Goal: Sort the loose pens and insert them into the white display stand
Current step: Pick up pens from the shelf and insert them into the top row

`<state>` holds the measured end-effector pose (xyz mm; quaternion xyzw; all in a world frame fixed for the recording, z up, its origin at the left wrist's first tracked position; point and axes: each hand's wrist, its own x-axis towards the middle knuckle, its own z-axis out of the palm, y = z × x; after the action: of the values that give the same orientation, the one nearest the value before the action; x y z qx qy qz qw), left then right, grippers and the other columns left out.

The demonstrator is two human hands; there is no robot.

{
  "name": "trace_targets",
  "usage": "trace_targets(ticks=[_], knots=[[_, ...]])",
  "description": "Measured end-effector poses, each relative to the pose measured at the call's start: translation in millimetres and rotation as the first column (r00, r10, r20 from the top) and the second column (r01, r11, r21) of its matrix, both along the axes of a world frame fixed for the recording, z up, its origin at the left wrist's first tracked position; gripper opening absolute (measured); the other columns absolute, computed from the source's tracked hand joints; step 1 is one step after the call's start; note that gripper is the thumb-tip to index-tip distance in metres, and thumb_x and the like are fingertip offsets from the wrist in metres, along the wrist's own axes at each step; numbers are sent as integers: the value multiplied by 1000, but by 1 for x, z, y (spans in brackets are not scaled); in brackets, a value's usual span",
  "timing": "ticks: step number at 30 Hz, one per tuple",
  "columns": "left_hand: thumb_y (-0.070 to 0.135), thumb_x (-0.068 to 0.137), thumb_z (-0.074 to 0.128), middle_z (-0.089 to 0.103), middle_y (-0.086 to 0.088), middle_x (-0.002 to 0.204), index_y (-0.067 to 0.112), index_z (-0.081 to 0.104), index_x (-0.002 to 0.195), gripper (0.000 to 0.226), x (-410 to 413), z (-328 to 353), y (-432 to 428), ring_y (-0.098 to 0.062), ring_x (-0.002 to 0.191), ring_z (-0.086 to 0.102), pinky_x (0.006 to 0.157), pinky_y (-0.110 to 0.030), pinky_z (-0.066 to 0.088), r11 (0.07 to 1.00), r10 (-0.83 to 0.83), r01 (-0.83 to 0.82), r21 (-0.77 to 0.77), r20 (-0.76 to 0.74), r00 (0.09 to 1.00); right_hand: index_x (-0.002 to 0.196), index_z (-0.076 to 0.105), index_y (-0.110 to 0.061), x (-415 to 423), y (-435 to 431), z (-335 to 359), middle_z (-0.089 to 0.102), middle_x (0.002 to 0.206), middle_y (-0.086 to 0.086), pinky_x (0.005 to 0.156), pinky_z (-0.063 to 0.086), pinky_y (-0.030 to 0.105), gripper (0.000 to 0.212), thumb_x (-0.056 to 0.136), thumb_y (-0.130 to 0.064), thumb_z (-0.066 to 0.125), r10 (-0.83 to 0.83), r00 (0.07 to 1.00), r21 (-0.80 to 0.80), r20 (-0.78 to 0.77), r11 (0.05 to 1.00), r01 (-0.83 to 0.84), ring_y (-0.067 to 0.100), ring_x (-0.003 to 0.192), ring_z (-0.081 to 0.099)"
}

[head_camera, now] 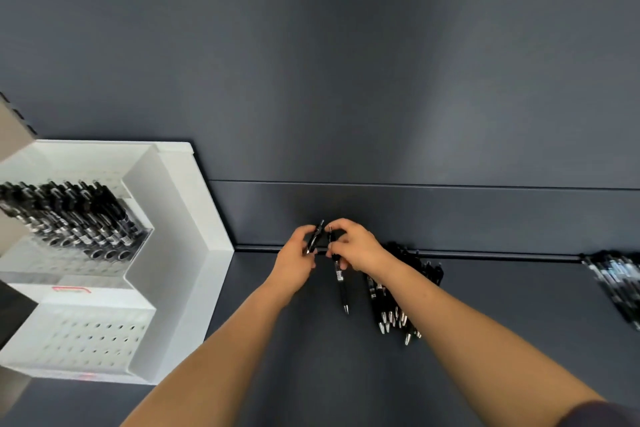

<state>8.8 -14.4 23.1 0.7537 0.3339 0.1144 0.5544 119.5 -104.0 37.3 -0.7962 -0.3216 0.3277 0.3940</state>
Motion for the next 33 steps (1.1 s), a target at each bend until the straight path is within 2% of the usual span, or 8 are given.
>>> trace_targets(ticks=[4,8,14,18,21,25,30,33], knots=[[6,91,51,59,10,80,25,51,114,30,-17,20,9,-7,74,55,67,-21,40,998,50,-54,24,130,990,102,54,-16,-21,11,22,63,82,10,36,33,20,7,96,-14,51,26,996,138,-84,990,-14,13,47,54],[28,96,49,59,11,89,23,57,111,18,-42,40,27,-10,89,56,77,-23,39,964,112,-143,225,147,983,99,59,-10,-48,28,45,65,76,9,38,35,22,24,100,-26,42,53,994,242,-94,970,-28,15,45,53],[20,96,47,58,5,72,18,53,109,14,-92,77,50,-13,55,54,52,-25,44,928,160,-248,277,304,939,82,62,-16,-99,70,77,62,68,3,38,33,22,27,99,-30,45,95,992,381,-81,923,-58,14,44,49],[18,94,52,53,0,87,13,56,114,20,-131,104,65,-12,50,60,41,-24,51,854,169,-302,424,322,932,69,61,-19,-133,96,94,55,54,-8,39,33,21,32,97,-28,49,111,991,469,-77,881,-63,11,44,48],[17,91,58,52,-2,88,12,62,111,21,-172,125,83,-11,54,63,50,-25,55,793,185,-358,492,365,912,67,61,-15,-168,117,112,57,63,1,38,33,21,33,98,-22,49,178,982,542,-67,833,-114,10,41,47],[17,87,62,55,6,76,18,61,116,29,-212,143,107,-16,70,58,70,-33,51,707,180,-392,589,386,905,77,61,-18,-201,139,132,58,67,-4,38,35,20,23,97,-17,49,198,979,609,-39,782,-134,10,42,50],[14,90,58,49,11,68,25,55,123,35,-255,152,143,-3,65,50,64,-13,39,643,199,-461,611,448,872,79,60,-22,-232,164,151,62,73,-3,41,43,19,16,94,-18,54,201,973,587,110,777,-227,13,52,63],[13,91,57,58,4,79,22,54,121,32,-272,156,165,-12,75,57,69,-18,43,640,214,-476,603,456,864,78,59,-23,-245,178,161,63,73,-3,47,50,21,16,93,-19,55,183,950,561,252,773,-297,13,58,68]])
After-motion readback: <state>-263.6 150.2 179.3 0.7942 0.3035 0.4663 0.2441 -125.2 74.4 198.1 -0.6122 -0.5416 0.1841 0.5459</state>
